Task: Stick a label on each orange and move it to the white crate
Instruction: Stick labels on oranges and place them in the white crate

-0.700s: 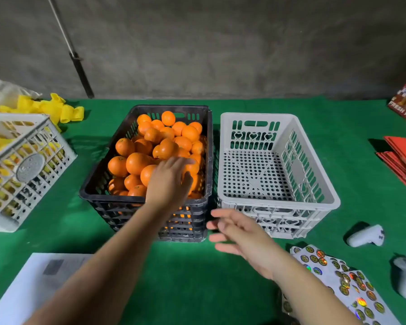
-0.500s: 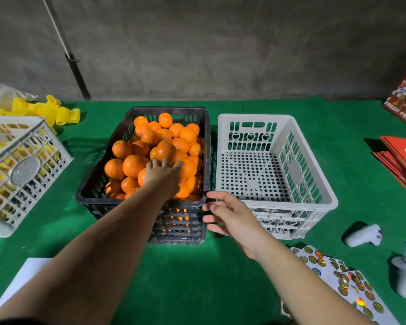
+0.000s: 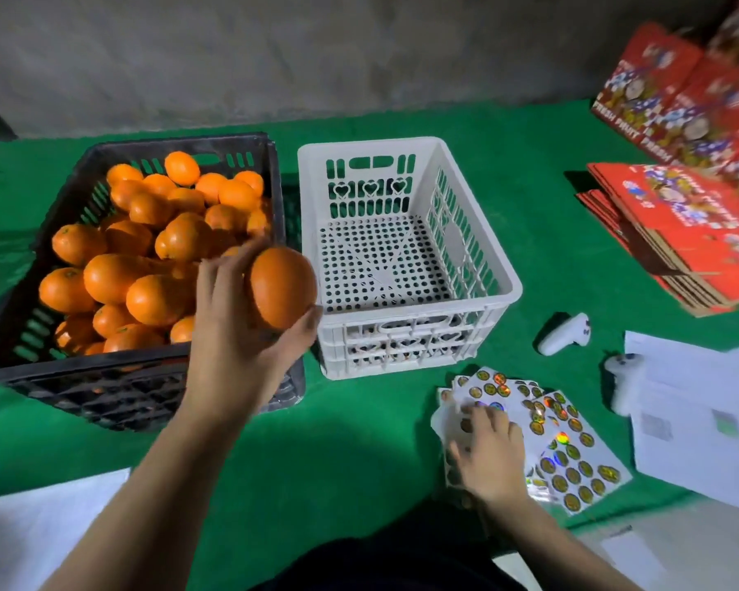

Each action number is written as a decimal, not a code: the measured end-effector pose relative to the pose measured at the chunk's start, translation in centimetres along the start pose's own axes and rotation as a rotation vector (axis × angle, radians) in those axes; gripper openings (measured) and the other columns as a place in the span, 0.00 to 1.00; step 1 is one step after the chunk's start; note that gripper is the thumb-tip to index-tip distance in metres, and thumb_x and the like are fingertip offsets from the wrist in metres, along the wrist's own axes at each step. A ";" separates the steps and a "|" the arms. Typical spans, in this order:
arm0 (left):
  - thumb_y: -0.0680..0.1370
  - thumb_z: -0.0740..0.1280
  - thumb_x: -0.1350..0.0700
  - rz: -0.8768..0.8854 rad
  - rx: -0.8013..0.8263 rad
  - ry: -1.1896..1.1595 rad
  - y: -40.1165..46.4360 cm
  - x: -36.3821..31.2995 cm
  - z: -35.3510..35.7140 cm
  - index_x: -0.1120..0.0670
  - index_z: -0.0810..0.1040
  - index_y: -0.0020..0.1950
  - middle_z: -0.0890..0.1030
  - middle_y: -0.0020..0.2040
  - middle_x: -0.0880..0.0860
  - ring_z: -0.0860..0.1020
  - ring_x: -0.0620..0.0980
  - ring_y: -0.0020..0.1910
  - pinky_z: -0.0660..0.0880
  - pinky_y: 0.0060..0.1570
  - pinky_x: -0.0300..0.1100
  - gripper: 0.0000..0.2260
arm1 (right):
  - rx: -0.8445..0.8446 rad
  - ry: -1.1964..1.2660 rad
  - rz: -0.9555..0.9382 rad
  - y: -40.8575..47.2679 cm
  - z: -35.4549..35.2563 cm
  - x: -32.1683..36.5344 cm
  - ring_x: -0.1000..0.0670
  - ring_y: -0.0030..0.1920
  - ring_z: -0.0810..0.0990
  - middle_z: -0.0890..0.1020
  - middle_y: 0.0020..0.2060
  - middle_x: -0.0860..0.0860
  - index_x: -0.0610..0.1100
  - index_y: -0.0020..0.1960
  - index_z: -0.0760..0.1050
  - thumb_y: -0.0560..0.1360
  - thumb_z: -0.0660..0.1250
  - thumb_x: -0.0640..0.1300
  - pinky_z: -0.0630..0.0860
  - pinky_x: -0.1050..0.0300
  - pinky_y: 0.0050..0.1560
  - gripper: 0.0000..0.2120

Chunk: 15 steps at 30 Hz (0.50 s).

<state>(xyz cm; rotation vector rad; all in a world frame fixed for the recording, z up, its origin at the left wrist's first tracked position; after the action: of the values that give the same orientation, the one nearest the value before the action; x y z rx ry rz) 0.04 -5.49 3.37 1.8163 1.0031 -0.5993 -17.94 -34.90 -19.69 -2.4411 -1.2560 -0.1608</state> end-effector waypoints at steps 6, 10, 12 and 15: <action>0.69 0.77 0.41 -0.123 0.357 -0.205 -8.5 -0.8 7.7 0.34 0.69 0.71 0.69 0.68 0.34 0.74 0.38 0.67 0.75 0.58 0.33 0.33 | -0.028 -0.180 -0.021 0.8 0.9 -2.1 0.41 0.70 0.68 0.68 0.73 0.46 0.51 0.81 0.59 0.83 0.60 0.61 0.68 0.45 0.67 0.30; 0.66 0.76 0.44 -0.488 0.547 -0.372 -12.7 3.0 11.7 0.34 0.70 0.67 0.77 0.62 0.43 0.81 0.42 0.54 0.79 0.47 0.35 0.31 | -0.105 -0.061 -0.137 0.5 -0.3 0.2 0.39 0.62 0.75 0.77 0.64 0.47 0.49 0.78 0.70 0.82 0.67 0.54 0.73 0.46 0.58 0.26; 0.62 0.72 0.44 -0.669 0.608 -0.384 -14.3 5.1 13.1 0.37 0.72 0.63 0.80 0.60 0.50 0.82 0.44 0.50 0.80 0.47 0.43 0.30 | -0.191 0.084 -0.220 -0.2 -1.3 1.4 0.38 0.56 0.78 0.80 0.58 0.46 0.44 0.71 0.77 0.79 0.72 0.46 0.76 0.44 0.54 0.21; 0.60 0.72 0.40 -0.808 0.714 -0.423 -15.6 6.6 14.9 0.36 0.80 0.58 0.82 0.55 0.48 0.81 0.38 0.47 0.78 0.47 0.34 0.25 | -0.348 0.176 -0.358 -1.3 -2.8 3.3 0.39 0.52 0.78 0.80 0.55 0.46 0.43 0.64 0.79 0.75 0.76 0.38 0.78 0.45 0.52 0.19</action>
<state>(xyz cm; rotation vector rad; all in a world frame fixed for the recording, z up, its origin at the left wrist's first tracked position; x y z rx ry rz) -9.11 -12.96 -15.81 1.6667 1.3024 -1.9473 -16.83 -32.79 -15.82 -2.3800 -1.6869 -0.7314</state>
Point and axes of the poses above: each hand's wrist, its own y-axis towards the middle knuckle, its own z-axis out of the palm, x = y × z, the point moved 7 cm from there along y, towards the middle knuckle
